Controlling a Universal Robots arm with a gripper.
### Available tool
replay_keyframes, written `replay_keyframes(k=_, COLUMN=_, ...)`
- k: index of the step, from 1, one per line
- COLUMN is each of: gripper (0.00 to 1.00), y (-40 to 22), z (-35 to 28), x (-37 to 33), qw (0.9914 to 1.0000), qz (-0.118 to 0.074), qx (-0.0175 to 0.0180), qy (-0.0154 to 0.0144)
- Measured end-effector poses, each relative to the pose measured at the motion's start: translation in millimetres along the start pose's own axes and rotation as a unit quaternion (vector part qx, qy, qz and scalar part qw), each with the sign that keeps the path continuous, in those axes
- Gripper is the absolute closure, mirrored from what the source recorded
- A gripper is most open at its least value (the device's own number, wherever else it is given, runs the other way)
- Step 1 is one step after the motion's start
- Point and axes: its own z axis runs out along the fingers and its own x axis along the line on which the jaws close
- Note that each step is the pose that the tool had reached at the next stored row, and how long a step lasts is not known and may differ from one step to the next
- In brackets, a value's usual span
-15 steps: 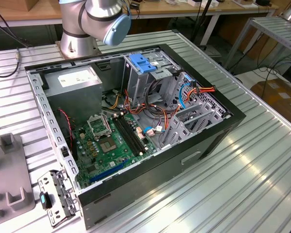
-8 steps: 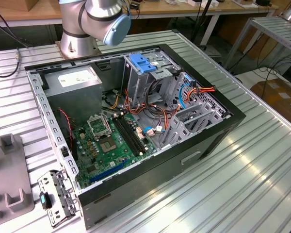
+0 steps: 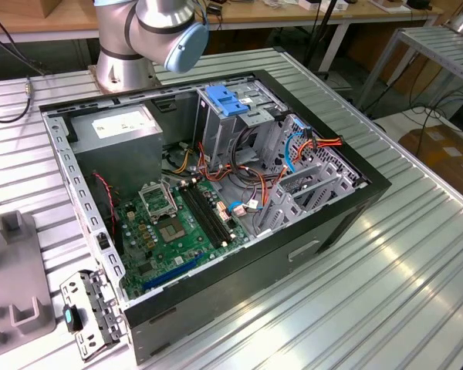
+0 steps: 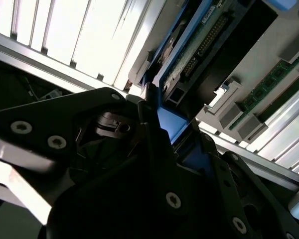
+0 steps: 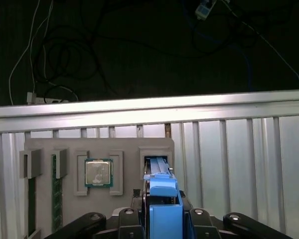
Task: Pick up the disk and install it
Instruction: 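Pick up the disk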
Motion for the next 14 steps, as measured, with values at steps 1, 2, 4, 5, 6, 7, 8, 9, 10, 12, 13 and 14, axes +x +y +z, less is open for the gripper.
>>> replay_keyframes(k=1, gripper=0.63, y=0.0, z=0.0, x=0.0, qw=1.0, qz=-0.001, qx=0.0, qy=0.0)
replay_keyframes(k=2, gripper=0.63, y=0.0, z=0.0, x=0.0, qw=1.0, qz=-0.001, qx=0.0, qy=0.0)
replay_keyframes(k=4, gripper=0.63, y=0.0, z=0.0, x=0.0, qw=0.99998, qz=-0.006, qx=0.0, qy=0.0002)
replay_keyframes(k=5, gripper=0.63, y=0.0, z=0.0, x=0.0, qw=0.99996, qz=-0.009, qx=-0.0001, qy=0.0002)
replay_keyframes(k=6, gripper=0.63, y=0.0, z=0.0, x=0.0, qw=0.99995, qz=-0.01, qx=-0.0001, qy=0.0002)
replay_keyframes(k=7, gripper=0.63, y=0.0, z=0.1, x=0.0, qw=0.99995, qz=-0.01, qx=0.0, qy=0.0002)
replay_keyframes(k=8, gripper=0.63, y=0.0, z=0.0, x=0.0, qw=0.99995, qz=-0.01, qx=-0.0001, qy=0.0002)
replay_keyframes(k=9, gripper=0.63, y=0.0, z=0.0, x=0.0, qw=0.99995, qz=-0.01, qx=-0.0001, qy=0.0002)
replay_keyframes(k=10, gripper=0.63, y=0.0, z=0.0, x=0.0, qw=0.99996, qz=-0.009, qx=-0.0001, qy=0.0002)
replay_keyframes(k=12, gripper=0.63, y=0.0, z=0.0, x=0.0, qw=0.99999, qz=-0.003, qx=0.0, qy=0.0001)
replay_keyframes(k=13, gripper=0.63, y=0.0, z=0.1, x=0.0, qw=1.0, qz=-0.003, qx=0.0, qy=0.0)
replay_keyframes(k=14, gripper=0.63, y=0.0, z=0.0, x=0.0, qw=1.0, qz=-0.003, qx=0.0, qy=0.0001)
